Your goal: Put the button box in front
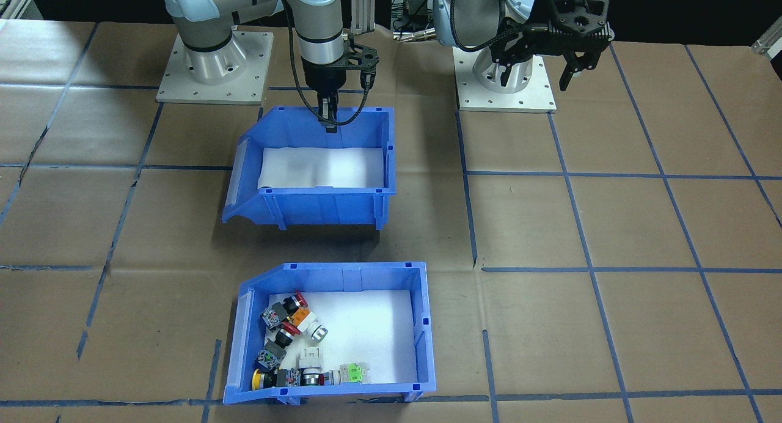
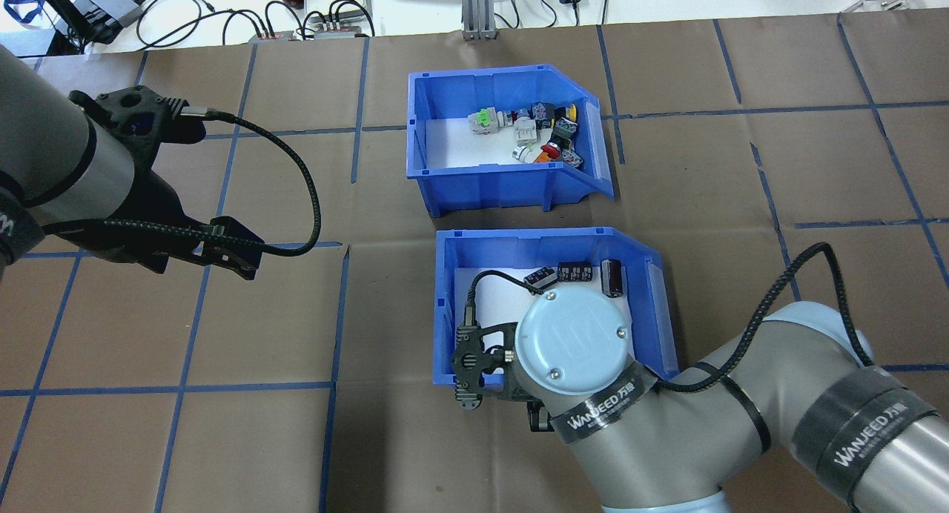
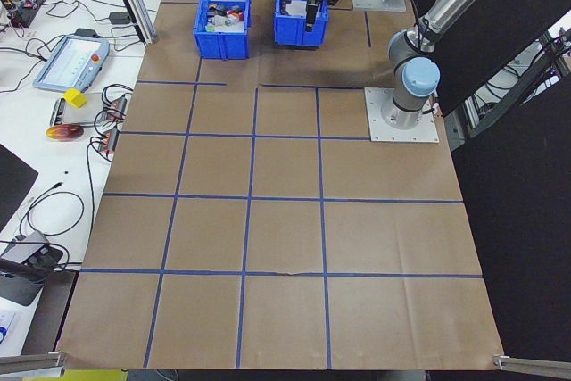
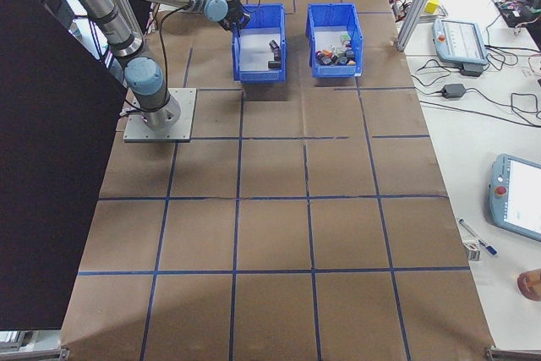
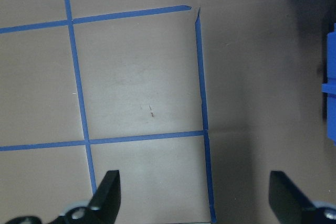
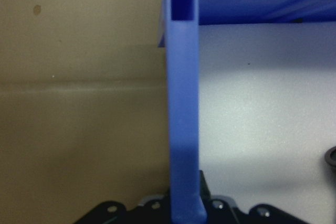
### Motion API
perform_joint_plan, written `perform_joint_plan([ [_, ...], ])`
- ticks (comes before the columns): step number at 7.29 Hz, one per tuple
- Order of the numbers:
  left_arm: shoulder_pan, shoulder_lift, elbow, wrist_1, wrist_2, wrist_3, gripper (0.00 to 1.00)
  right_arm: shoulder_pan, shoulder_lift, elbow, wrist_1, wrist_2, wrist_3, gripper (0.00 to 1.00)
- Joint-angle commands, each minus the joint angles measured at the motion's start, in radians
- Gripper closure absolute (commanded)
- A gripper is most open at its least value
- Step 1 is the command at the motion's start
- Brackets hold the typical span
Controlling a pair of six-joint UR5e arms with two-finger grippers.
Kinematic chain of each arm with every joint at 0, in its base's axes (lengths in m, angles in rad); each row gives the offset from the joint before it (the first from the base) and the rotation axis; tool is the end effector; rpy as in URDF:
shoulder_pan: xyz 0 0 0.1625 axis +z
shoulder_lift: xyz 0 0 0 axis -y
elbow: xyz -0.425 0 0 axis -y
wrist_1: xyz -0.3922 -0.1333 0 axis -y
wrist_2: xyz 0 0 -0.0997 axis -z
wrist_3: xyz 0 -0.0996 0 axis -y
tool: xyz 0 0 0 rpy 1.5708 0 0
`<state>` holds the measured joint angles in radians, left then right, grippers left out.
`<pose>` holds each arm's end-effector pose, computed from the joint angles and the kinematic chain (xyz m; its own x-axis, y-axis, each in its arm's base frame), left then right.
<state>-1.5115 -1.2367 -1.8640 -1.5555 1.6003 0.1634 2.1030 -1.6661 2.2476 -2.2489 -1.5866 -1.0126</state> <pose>-0.1089 -0.3647 0.4862 -0.9940 0.1021 -0.0382 0.1039 0.9933 -0.0506 0.3145 -0.2745 0.2806 -0.0283 -0.9955 0.0901 -0.9990 0.0250 -0.0377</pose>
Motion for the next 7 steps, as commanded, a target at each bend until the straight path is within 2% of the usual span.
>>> perform_joint_plan([
  [1,-0.001,0.003,-0.004,0.000,0.001,0.001,0.01,0.026,0.038,0.001,-0.014,-0.004,0.019,0.92],
  [2,-0.001,0.006,-0.006,0.000,0.001,0.002,0.01,0.026,0.039,0.000,-0.014,-0.004,0.026,0.59],
  [3,-0.001,0.003,-0.006,0.000,0.001,0.002,0.01,0.022,0.037,-0.003,-0.011,0.006,0.026,0.01],
  [5,-0.001,0.003,-0.007,0.000,0.003,0.002,0.01,0.014,0.028,-0.026,0.000,-0.004,0.028,0.00],
  [6,-0.001,0.005,-0.009,0.000,0.003,0.002,0.01,0.011,0.029,-0.078,0.027,-0.004,0.028,0.00],
  [7,-0.001,0.005,-0.012,0.000,0.006,0.002,0.01,-0.001,0.032,-0.150,0.126,0.000,0.028,0.00],
])
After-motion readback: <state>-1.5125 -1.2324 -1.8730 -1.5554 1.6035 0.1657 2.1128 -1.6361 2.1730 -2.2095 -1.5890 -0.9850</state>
